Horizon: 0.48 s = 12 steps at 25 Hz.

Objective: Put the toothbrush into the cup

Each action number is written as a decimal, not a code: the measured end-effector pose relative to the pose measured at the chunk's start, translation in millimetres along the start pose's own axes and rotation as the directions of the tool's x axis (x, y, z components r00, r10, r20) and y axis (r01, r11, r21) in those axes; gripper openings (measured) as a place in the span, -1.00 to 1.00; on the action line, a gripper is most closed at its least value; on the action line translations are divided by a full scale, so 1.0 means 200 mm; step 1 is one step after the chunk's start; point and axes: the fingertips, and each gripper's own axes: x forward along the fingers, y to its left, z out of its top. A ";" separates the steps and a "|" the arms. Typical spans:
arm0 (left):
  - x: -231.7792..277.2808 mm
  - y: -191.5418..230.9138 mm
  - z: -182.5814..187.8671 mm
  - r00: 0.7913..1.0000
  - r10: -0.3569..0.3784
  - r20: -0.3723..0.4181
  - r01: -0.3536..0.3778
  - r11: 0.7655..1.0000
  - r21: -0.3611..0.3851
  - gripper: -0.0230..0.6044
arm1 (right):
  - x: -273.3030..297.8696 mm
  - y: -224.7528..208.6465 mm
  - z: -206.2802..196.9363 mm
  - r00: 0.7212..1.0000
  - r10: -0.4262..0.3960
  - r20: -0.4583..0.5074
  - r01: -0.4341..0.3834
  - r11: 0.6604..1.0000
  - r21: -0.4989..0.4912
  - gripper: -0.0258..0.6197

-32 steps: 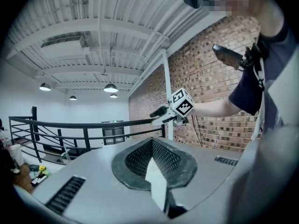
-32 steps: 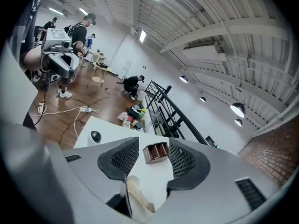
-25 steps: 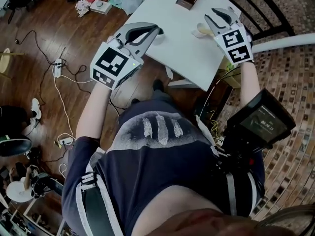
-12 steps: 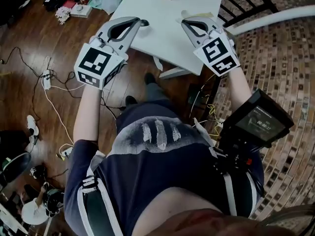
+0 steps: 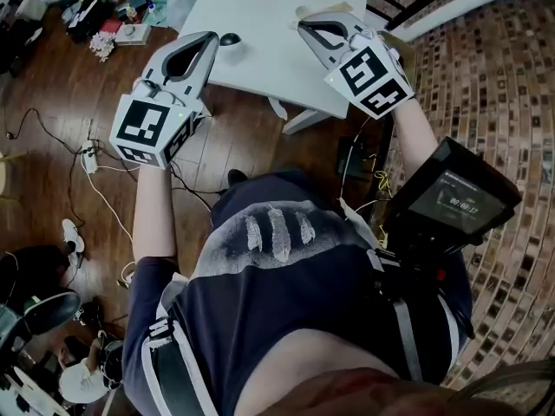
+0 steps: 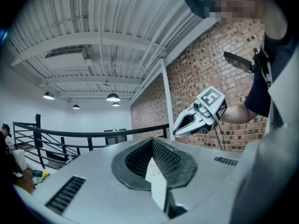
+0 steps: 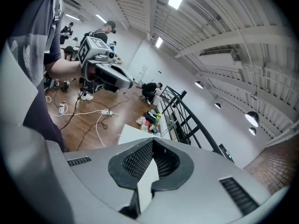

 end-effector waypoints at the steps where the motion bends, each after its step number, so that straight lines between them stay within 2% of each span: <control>1: 0.00 -0.01 0.01 1.000 0.009 -0.007 -0.009 1.000 0.008 -0.97 | -0.01 0.00 0.00 1.000 0.000 0.015 0.000 1.000 0.003 -0.92; 6: 0.07 -0.10 0.05 0.999 0.035 -0.036 -0.034 0.999 0.032 -0.97 | -0.04 -0.01 -0.03 0.995 -0.009 0.097 0.004 0.999 0.046 -0.92; 9: 0.10 -0.18 0.06 0.998 0.034 -0.062 -0.031 0.999 0.043 -0.97 | -0.09 0.01 -0.05 0.986 0.029 0.163 -0.051 0.990 0.129 -0.92; 12: 0.12 -0.25 0.05 0.995 0.048 -0.084 -0.044 0.998 0.052 -0.97 | -0.15 0.04 -0.09 0.978 0.063 0.198 -0.096 0.983 0.159 -0.92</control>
